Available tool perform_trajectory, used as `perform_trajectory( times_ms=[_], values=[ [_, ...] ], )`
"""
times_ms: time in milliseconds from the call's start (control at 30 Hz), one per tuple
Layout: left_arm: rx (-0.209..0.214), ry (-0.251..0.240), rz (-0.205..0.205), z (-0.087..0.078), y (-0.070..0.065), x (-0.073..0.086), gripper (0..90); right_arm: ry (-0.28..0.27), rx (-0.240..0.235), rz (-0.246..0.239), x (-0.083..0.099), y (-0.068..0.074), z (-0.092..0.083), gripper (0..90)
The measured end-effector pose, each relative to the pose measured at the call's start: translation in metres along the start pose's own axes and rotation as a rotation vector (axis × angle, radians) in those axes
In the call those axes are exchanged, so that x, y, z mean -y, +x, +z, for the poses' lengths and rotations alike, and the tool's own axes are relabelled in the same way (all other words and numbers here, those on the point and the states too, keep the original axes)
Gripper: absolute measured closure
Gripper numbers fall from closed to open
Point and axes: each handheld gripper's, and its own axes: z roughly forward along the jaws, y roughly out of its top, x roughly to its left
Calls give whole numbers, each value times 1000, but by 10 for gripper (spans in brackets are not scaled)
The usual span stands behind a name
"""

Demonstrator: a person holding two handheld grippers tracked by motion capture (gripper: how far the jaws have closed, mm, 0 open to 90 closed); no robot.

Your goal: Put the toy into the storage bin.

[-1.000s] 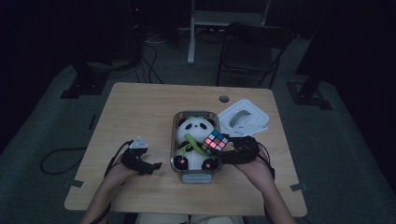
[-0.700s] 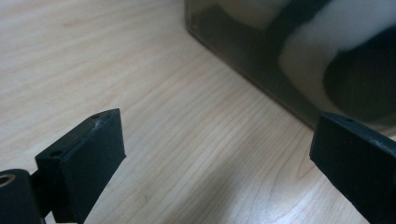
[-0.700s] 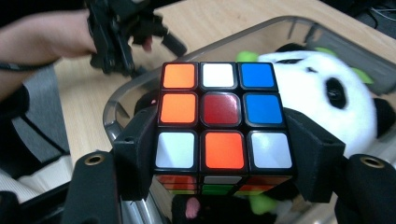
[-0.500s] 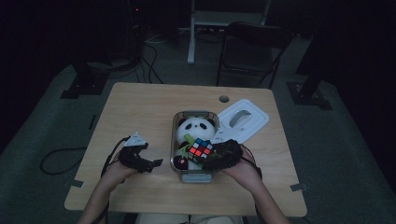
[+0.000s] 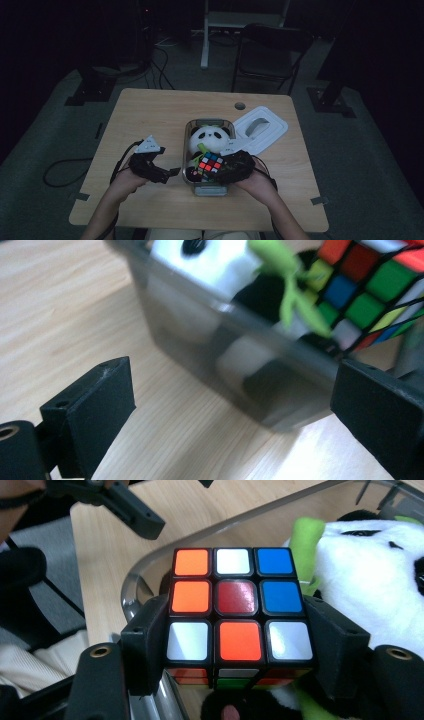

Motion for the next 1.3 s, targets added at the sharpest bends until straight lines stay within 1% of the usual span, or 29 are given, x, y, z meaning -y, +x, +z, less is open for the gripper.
perform_trajectory(
  times_ms=[33,67,100,200,233,267,300,333,367,400,433,467,500,533,567,667,700,733,767,800,833,867,900,933,1000,1067,1133,1233,1300],
  values=[
    [10,-5,6,-1,-2,-3,47,-7,-4,9,0,-1,-2,333],
    [24,-9,24,-1,-4,-7,47,-9,-7,14,-1,-1,-3,330],
    [33,-14,27,-2,-6,-9,47,-16,0,11,-1,-1,-6,323],
    [92,-28,54,-1,-16,-18,59,-54,17,24,-3,0,-16,288],
    [98,-27,70,-1,-19,-20,59,-68,35,31,-4,1,-20,289],
    [103,-25,90,0,-22,-23,59,-75,41,33,-4,2,-23,287],
    [114,-25,99,1,-25,-25,63,-79,48,30,-4,3,-26,277],
    [124,-31,120,1,-28,-28,123,-77,66,30,-4,3,-28,277],
    [125,-32,128,2,-31,-30,177,-74,80,27,-2,4,-30,277],
    [128,-30,136,3,-32,-32,177,-77,85,31,0,4,-31,277],
    [141,-24,144,4,-33,-33,179,-78,88,37,2,4,-32,281],
    [142,-26,150,6,-33,-35,226,-72,92,44,4,4,-32,281],
    [141,-21,142,9,-34,-37,250,-73,89,56,6,3,-31,280],
    [147,-18,144,11,-34,-38,250,-78,78,80,10,2,-31,279],
    [156,-11,154,14,-34,-40,250,-77,70,90,12,2,-30,274],
    [146,12,154,21,-34,-44,257,-74,59,113,20,2,-28,269],
    [150,14,162,24,-33,-45,259,-67,58,113,22,4,-27,266],
    [150,15,158,25,-32,-46,259,-67,58,117,25,5,-26,265],
    [143,19,161,26,-30,-48,258,-63,44,125,27,5,-25,267],
    [142,20,167,27,-29,-49,258,-55,38,121,29,5,-23,275],
    [149,23,183,28,-28,-50,258,-41,49,111,31,6,-21,284],
    [167,29,189,29,-27,-52,258,-31,53,113,31,6,-19,289],
    [172,37,186,29,-27,-53,257,-23,36,119,32,5,-17,324],
    [178,43,190,30,-27,-55,258,-23,34,117,33,5,-15,325],
    [200,48,195,30,-26,-58,258,-17,40,94,32,5,-15,325],
    [239,50,197,29,-26,-60,257,-2,31,81,31,3,-15,326],
    [268,54,221,28,-29,-61,257,10,21,68,29,2,-15,326],
    [290,77,245,31,-32,-61,256,29,6,45,25,-1,-15,327],
    [302,99,262,36,-34,-61,256,47,-9,9,22,-3,-15,327]
  ],
)
